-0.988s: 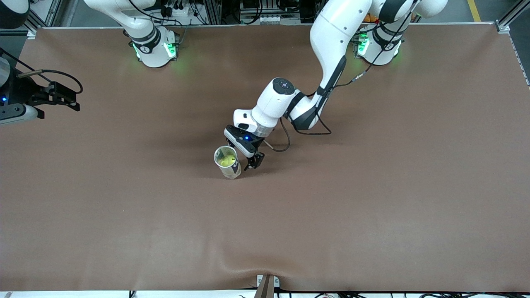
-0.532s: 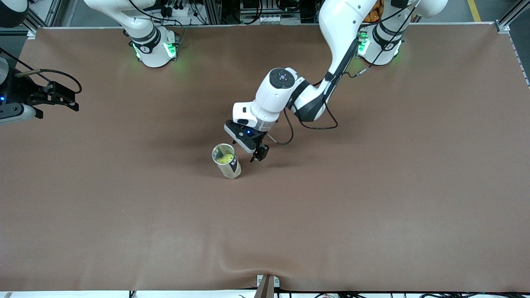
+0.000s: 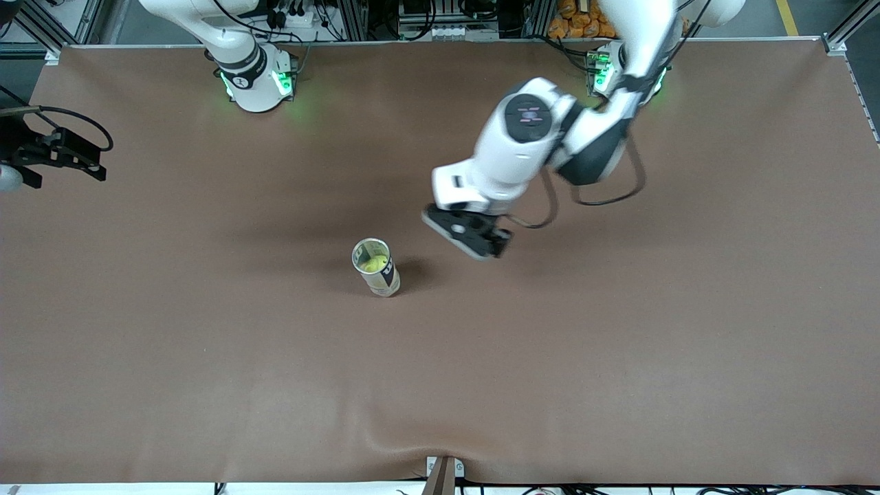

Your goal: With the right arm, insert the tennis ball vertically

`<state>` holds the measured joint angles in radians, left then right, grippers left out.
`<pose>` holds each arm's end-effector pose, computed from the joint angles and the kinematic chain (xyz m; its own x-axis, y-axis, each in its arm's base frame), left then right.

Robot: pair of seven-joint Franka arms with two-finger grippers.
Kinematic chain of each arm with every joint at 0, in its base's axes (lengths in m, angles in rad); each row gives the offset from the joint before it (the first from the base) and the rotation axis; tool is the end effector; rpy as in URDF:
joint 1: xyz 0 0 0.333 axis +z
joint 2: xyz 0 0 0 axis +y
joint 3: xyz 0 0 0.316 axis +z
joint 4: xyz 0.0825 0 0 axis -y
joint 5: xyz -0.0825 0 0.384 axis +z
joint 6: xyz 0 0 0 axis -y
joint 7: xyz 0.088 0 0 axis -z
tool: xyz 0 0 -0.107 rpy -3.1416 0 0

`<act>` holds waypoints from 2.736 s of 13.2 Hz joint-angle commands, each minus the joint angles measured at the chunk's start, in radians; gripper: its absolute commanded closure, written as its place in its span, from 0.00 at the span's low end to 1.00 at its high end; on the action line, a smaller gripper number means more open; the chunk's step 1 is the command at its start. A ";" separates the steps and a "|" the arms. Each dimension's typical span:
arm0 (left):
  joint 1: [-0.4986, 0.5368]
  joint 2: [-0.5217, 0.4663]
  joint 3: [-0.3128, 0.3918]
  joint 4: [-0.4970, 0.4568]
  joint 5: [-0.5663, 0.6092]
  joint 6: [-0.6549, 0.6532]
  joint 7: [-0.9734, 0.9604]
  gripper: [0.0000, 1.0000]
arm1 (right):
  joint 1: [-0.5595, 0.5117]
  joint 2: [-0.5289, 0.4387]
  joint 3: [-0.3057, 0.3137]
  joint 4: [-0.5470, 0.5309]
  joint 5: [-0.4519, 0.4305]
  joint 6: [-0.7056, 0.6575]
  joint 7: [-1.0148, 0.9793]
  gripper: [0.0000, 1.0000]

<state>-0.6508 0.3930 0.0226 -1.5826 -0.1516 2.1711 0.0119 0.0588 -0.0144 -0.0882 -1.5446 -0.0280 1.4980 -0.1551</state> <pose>0.5536 -0.4118 0.4305 0.8335 -0.5186 0.1907 -0.5449 -0.8287 0.1280 0.5425 -0.0195 0.6384 0.9917 0.1234 -0.0360 0.1242 -0.9920 0.0214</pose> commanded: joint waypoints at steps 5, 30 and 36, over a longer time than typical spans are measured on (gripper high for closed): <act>0.295 -0.141 -0.009 0.067 0.136 -0.363 -0.010 0.00 | 0.003 0.004 0.011 0.060 -0.061 -0.082 0.058 0.00; 0.646 -0.378 -0.069 0.105 0.153 -0.751 -0.015 0.00 | -0.102 0.030 0.024 0.074 0.011 -0.048 0.057 0.00; 0.635 -0.387 -0.063 0.107 0.153 -0.754 -0.023 0.00 | -0.079 0.016 0.042 0.087 0.010 -0.078 0.057 0.00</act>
<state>-0.0215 0.0303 -0.0302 -1.4672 -0.0197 1.4313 -0.0194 -0.0276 0.0065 -0.0596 -1.4691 -0.0182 1.4371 -0.1037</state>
